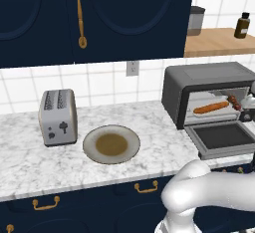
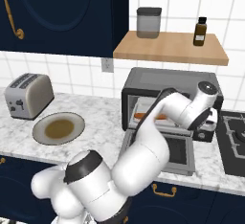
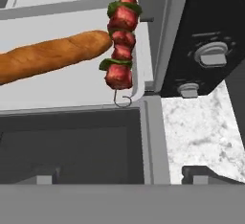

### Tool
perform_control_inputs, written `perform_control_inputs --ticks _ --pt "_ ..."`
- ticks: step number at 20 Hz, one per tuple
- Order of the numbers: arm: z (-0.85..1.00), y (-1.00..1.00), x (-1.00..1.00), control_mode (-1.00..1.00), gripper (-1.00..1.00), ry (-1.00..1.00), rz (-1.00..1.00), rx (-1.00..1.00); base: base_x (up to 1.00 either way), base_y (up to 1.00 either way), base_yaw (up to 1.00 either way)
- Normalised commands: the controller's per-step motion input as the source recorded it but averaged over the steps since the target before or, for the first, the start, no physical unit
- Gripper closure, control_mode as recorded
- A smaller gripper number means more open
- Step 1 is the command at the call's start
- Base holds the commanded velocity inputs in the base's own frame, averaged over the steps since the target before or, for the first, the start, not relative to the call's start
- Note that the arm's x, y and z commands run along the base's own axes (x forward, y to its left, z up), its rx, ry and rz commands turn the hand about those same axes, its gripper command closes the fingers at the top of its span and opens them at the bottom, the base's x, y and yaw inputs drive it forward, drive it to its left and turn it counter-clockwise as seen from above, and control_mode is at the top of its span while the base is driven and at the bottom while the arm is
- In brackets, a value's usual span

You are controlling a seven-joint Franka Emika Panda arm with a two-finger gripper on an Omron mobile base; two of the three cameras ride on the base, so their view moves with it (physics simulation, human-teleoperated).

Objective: Pick up the kebab skewer and baguette bread, and place them inside the toaster oven. Close the toaster oven door and start by setting the timer.

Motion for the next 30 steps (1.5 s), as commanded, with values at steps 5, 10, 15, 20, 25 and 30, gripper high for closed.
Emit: perform_control_inputs --ticks 5,10,15,20,25,30 --pt "-0.33 0.46 -0.10 -1.00 -1.00 0.13 -0.26 0.07 0.00 0.00 0.00" --pt "-0.39 0.07 0.00 -1.00 -1.00 0.06 -0.29 0.04 0.00 0.00 0.00" --pt "-0.29 0.03 0.10 -1.00 -1.00 0.02 -0.27 0.00 0.00 0.00 0.00" --pt "-0.23 0.01 0.18 -1.00 -1.00 0.00 -0.10 0.00 0.00 0.00 0.00" --pt "-0.19 0.00 0.38 -1.00 -1.00 0.00 -0.07 -0.01 0.00 0.00 0.00" --pt "-0.10 0.00 0.38 -1.00 -1.00 0.00 -0.06 -0.04 0.00 0.00 0.00"
